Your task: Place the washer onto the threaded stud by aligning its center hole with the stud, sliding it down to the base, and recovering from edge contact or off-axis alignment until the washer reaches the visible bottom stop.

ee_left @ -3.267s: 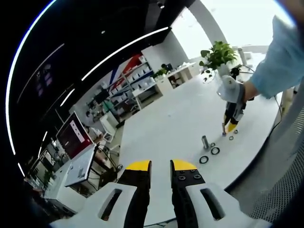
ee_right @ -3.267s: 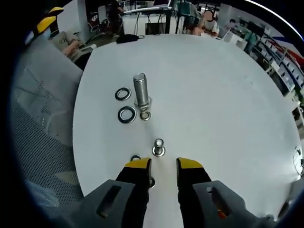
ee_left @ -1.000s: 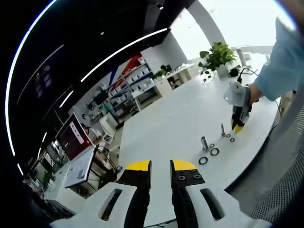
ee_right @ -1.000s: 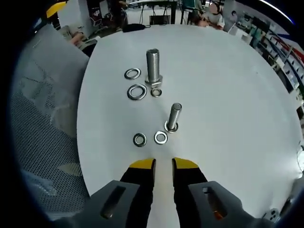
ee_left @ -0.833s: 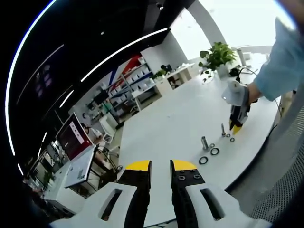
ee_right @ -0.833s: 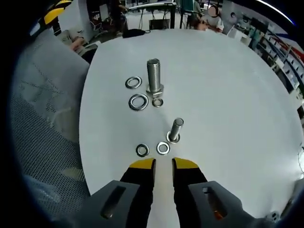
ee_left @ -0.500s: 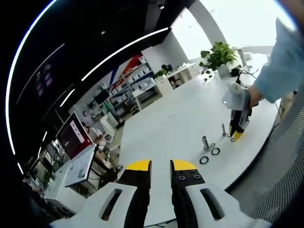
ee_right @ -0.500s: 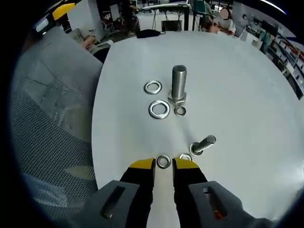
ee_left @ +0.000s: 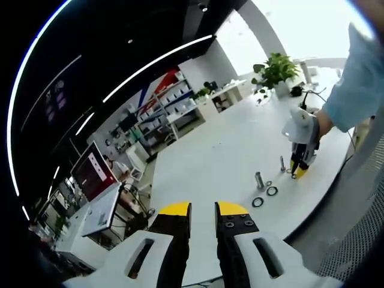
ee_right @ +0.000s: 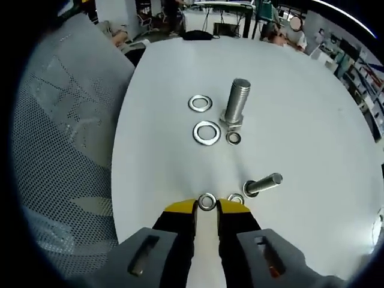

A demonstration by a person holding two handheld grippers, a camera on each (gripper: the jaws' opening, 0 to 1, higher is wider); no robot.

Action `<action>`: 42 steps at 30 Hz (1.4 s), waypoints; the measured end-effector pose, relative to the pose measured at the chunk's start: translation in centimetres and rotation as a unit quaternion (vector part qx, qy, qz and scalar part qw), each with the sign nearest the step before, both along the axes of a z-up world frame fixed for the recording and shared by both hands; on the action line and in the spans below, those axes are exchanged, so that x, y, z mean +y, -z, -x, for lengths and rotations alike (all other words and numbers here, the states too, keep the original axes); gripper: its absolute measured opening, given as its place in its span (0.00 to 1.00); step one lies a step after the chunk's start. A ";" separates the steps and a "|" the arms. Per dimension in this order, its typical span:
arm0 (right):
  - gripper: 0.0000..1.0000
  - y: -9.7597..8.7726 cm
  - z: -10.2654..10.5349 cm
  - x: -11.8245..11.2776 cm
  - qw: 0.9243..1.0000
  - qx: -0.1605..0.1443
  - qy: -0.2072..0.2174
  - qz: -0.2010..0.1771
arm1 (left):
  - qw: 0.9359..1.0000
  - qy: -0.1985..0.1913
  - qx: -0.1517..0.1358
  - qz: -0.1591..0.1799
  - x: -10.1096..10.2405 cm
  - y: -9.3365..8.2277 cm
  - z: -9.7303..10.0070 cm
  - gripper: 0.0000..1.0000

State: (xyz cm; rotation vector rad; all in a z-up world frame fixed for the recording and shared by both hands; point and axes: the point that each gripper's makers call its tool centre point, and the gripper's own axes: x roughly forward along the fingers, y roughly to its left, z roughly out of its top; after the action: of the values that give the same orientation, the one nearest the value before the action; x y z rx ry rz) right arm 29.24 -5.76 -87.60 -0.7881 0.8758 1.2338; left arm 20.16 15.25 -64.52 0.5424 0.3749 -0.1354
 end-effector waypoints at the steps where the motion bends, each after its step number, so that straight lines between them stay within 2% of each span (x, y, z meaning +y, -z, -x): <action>1: 0.14 0.0 0.0 0.0 1.000 0.000 0.001 0.000 | 1.000 0.000 0.000 0.000 0.0 0.0 0.0 0.13; 8: 0.14 -0.4 -0.1 -0.2 1.000 -0.001 0.004 -0.002 | 1.000 0.000 0.000 0.000 0.0 0.0 0.0 0.13; 14: 0.14 -1.6 -0.4 -0.2 1.000 0.000 0.009 -0.014 | 1.000 0.001 0.001 -0.001 0.0 0.0 0.0 0.13; 23: 0.14 -2.4 -0.7 -0.8 1.000 -0.003 0.012 -0.017 | 1.000 0.003 0.004 -0.002 -0.1 0.1 0.0 0.13; 36: 0.14 -3.9 -0.7 -1.2 1.000 0.008 0.003 -0.010 | 1.000 0.003 0.004 -0.002 -0.1 0.1 0.0 0.13; 42: 0.14 -5.1 -0.9 -1.2 1.000 0.000 -0.017 0.004 | 1.000 0.004 0.005 -0.003 -0.1 0.2 0.0 0.13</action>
State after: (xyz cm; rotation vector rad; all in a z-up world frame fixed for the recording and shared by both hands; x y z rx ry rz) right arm 30.13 -6.96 -82.53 -0.8117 0.8704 1.2609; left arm 20.16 15.15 -64.68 0.5495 0.3831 -0.1454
